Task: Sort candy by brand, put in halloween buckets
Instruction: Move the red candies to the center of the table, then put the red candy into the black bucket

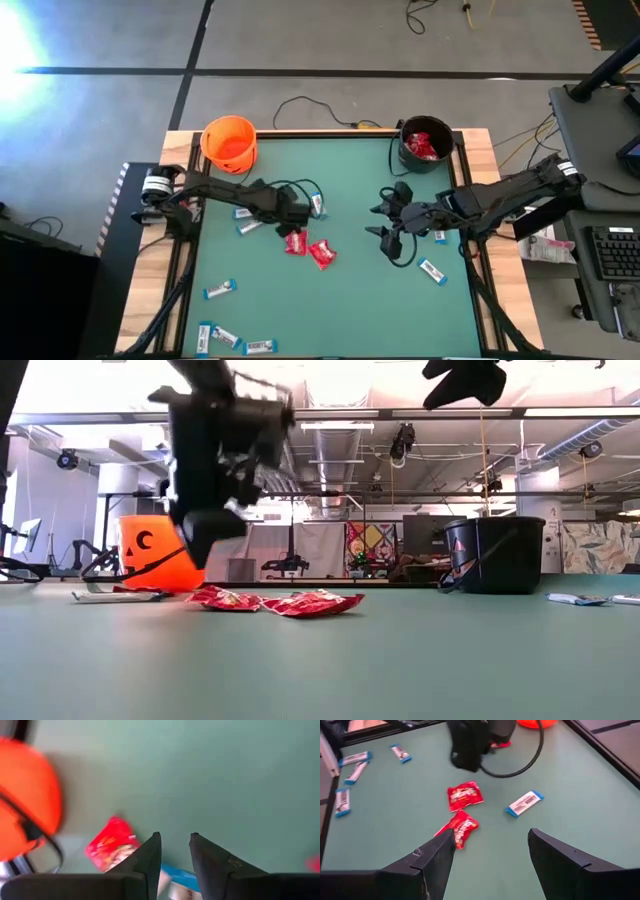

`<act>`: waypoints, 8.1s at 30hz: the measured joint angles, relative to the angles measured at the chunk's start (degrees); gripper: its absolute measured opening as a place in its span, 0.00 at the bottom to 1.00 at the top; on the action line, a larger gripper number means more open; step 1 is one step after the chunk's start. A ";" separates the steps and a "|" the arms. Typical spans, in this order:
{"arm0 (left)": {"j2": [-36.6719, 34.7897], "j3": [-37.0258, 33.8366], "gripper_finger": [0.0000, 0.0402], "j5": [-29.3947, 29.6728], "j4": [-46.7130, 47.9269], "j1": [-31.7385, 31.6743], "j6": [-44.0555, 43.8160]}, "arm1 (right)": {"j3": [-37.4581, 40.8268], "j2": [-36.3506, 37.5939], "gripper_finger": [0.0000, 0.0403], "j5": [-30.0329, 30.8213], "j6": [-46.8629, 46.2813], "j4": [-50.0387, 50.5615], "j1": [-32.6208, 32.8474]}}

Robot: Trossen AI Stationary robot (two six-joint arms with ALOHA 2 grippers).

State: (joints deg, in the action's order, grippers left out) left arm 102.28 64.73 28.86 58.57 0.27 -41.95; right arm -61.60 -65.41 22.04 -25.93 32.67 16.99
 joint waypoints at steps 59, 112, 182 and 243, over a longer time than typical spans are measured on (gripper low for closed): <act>2.01 -12.81 0.00 15.34 -38.15 34.21 -34.16 | 6.67 -30.27 0.72 8.65 2.33 -30.09 2.37; -8.23 -13.86 0.00 20.12 -29.65 46.24 -19.84 | 2.93 2.90 0.09 21.02 -2.70 19.14 -34.41; -21.81 -14.11 0.00 15.14 -26.21 45.98 -8.88 | 8.61 -42.22 0.79 15.43 -0.83 -52.95 7.77; -19.02 -7.17 0.00 45.33 -49.44 37.82 -13.86 | 24.61 10.37 0.11 22.97 -7.73 -15.47 11.51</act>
State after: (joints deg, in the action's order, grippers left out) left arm 83.26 57.56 74.19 9.13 38.08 -55.81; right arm -36.99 -55.04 45.01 -33.67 17.20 28.50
